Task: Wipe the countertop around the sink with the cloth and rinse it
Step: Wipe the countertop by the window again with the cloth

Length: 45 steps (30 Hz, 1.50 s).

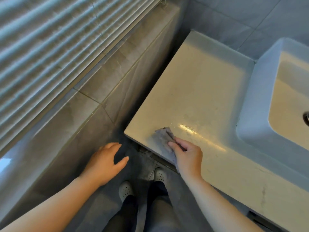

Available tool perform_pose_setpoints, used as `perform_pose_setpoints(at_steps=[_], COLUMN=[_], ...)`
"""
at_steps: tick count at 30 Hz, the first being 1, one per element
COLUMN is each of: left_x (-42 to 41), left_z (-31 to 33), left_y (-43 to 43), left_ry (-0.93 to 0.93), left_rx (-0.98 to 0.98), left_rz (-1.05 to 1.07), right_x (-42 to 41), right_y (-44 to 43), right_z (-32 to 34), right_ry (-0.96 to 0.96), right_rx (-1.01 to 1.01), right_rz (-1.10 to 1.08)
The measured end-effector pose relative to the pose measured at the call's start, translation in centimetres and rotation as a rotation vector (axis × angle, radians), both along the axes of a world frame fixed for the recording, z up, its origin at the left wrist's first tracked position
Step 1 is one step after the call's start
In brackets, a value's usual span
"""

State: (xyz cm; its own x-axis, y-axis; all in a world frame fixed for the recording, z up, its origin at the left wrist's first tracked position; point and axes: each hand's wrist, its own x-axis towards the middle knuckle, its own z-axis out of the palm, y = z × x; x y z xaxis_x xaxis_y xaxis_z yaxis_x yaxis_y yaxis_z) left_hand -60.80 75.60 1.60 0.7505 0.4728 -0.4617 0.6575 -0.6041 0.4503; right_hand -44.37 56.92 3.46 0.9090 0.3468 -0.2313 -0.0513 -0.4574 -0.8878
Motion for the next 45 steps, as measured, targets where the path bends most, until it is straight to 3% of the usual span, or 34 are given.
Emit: perform_pose_setpoints(at_steps=[4,9,22,25,27,29,31,37,40,45], left_x=[-0.5,-0.3,-2.5,-3.5,-4.2,-4.6,-4.9,-5.1,-5.5,-5.9], left_z=[-0.1,-0.1,-1.7,-1.5,-1.4,-1.2,-1.1,-1.0,-1.4,-1.9], left_y=[-0.4,-0.7,-0.8,-0.8,-0.8,-0.8,-0.8,-0.8,-1.0,-1.1], left_ry=[0.037,0.07,0.123,0.129,0.135,0.14,0.14,0.098,0.098,0.117], left_rx=[-0.057,-0.05,-0.096,-0.112,-0.11,-0.117,-0.128,-0.111,-0.109,-0.104], left_rz=[0.094,0.123,0.233,0.27,0.281,0.289,0.304,0.342,0.355,0.418], right_x=[8.3,13.8,1.1,-2.1,-3.4,-3.8,-2.9,6.0,9.3,10.1], right_y=[0.9,1.6,4.8,4.5,4.6,4.6,4.7,9.3,11.6,13.5], right_z=[0.8,-2.5,-4.1,-3.6,-2.6,-1.6,-0.5,0.8,-0.5,-3.3], right_ry=[-0.223,-0.251,-0.376,-0.341,-0.192,-0.042,-0.027,-0.231,-0.235,-0.303], right_rx=[-0.043,-0.192,-0.134,-0.147,-0.106,-0.048,-0.009,-0.01,-0.064,-0.144], right_rz=[-0.201,-0.263,0.196,0.348,0.394,0.379,0.333,0.124,0.069,0.101])
